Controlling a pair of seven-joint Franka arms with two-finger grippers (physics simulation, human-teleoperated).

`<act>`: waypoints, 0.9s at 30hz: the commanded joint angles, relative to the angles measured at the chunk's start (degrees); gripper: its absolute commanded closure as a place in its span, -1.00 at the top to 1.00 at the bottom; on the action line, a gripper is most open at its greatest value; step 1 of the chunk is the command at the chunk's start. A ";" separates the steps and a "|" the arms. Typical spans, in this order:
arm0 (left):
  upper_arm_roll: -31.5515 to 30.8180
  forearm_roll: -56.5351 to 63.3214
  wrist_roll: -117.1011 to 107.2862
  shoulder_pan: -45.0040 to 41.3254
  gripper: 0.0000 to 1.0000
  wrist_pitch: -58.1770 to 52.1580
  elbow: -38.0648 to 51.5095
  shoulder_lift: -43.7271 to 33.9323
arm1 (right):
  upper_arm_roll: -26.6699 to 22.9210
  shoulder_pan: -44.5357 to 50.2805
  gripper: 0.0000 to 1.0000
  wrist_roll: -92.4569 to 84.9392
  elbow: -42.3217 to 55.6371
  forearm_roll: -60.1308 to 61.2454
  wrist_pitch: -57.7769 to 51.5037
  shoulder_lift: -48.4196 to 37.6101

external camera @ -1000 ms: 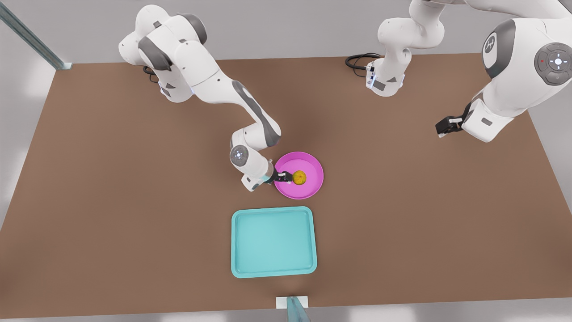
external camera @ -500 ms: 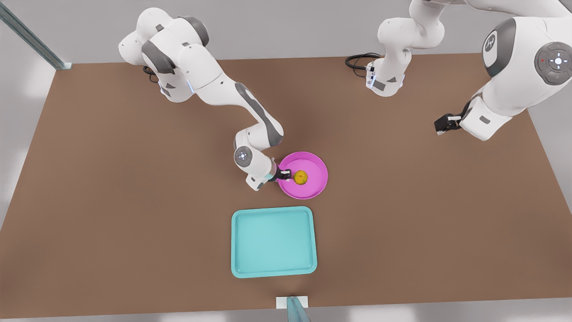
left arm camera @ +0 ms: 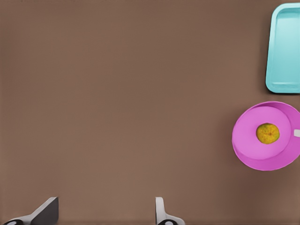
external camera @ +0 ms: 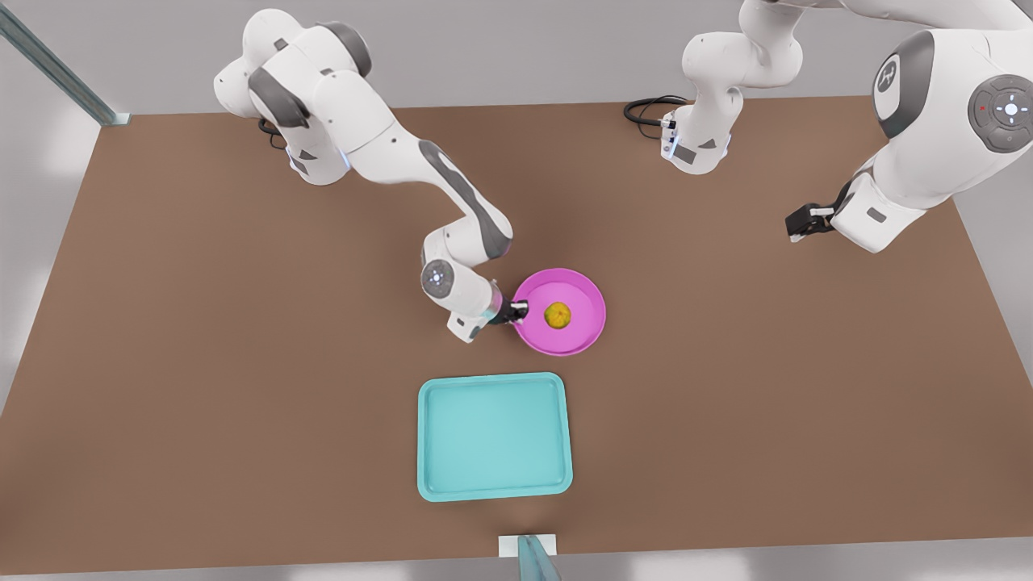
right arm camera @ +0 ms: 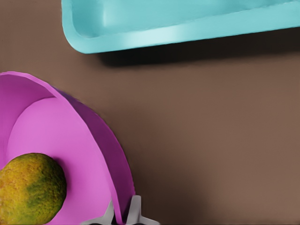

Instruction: Place the orange on the plate with the left arm and the plate on the tray with the right arm

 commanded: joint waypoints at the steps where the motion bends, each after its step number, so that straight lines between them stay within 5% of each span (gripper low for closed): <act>1: 0.00 0.03 0.80 0.00 1.00 -0.32 0.02 -0.07 | 0.17 -1.18 -0.57 -1.88 0.79 0.42 -0.28 -1.32; 11: -0.09 0.03 0.80 0.00 1.00 -0.41 0.02 -0.07 | 1.14 -18.14 -0.57 -8.47 18.55 -0.10 -8.45 7.37; 18: -0.09 0.03 0.80 -0.09 1.00 -0.32 0.02 0.02 | 1.05 -21.13 -0.57 -13.04 22.68 -0.37 -10.47 11.68; 19: -0.09 0.03 0.80 -0.09 1.00 -0.32 0.02 0.02 | 1.05 -21.13 -0.35 -13.13 22.77 -0.37 -10.47 11.68; 20: 0.00 0.03 0.80 0.00 1.00 -0.32 0.02 0.02 | 1.05 -21.13 1.00 -13.30 22.86 -0.37 -10.47 11.77; 27: 0.00 -0.15 0.80 0.08 1.00 -0.23 0.02 0.37 | 1.05 -21.13 1.00 -13.30 22.86 -0.36 -10.56 11.68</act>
